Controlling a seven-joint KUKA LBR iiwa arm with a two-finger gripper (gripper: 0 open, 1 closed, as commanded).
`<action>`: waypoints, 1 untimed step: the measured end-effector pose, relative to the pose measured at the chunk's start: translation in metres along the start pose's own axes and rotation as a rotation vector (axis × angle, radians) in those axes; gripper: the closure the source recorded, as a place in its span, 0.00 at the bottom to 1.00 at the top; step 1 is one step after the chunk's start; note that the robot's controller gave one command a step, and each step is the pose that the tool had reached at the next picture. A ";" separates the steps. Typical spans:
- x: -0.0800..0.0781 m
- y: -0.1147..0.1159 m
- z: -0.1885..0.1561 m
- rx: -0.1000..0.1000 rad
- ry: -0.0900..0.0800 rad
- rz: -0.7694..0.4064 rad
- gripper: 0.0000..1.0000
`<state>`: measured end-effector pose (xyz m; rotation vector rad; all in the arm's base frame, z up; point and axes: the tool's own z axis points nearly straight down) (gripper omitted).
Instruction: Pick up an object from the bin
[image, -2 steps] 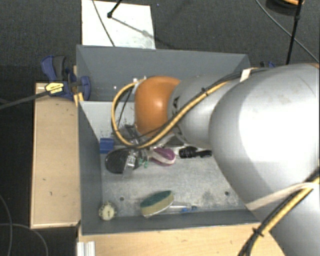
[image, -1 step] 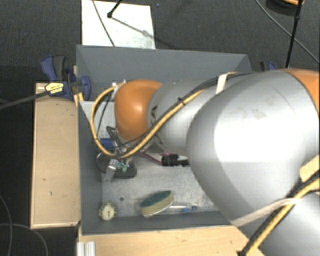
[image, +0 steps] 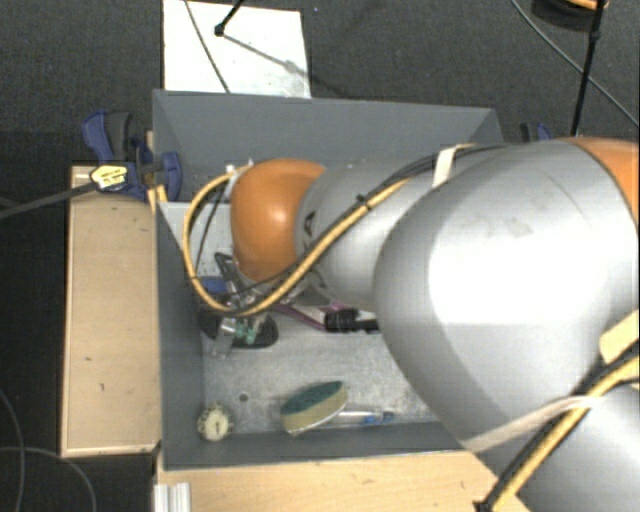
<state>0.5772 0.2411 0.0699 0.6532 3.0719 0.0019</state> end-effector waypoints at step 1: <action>-0.001 0.000 -0.024 -0.003 -0.003 0.001 1.00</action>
Offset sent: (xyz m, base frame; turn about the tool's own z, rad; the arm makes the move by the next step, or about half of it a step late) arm -0.0001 0.0000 0.0229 0.0000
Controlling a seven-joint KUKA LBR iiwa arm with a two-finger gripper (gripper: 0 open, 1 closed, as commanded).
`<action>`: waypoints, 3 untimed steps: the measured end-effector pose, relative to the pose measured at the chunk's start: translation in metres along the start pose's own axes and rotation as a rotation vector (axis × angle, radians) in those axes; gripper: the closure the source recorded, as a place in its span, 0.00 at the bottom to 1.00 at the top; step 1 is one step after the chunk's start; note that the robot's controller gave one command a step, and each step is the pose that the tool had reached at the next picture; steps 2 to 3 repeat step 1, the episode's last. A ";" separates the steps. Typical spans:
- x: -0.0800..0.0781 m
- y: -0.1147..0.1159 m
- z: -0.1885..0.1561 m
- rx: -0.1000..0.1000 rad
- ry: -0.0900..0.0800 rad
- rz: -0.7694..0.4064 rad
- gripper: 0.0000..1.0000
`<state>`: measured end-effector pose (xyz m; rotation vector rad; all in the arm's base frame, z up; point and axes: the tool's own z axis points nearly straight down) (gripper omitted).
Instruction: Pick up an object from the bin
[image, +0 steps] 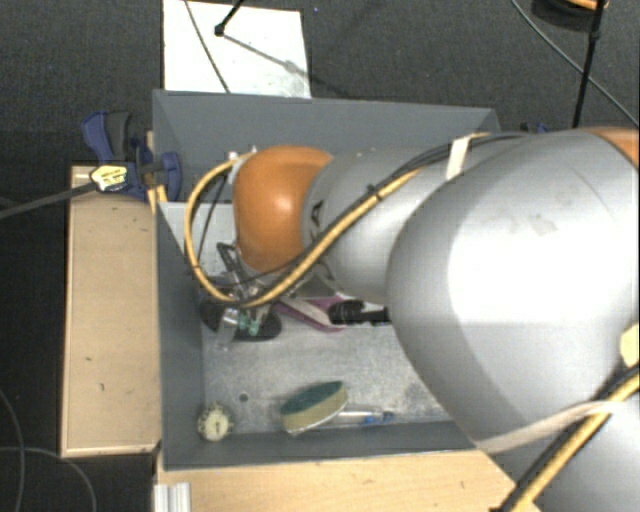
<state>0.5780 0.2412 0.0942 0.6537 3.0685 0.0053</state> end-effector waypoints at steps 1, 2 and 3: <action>-0.002 0.002 -0.071 -0.002 -0.002 -0.003 1.00; -0.002 0.002 -0.071 -0.002 -0.002 -0.003 1.00; -0.002 0.002 -0.071 -0.002 -0.002 -0.003 1.00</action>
Offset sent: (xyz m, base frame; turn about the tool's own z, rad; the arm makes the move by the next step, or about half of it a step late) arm 0.0002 -0.0001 0.0664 0.0000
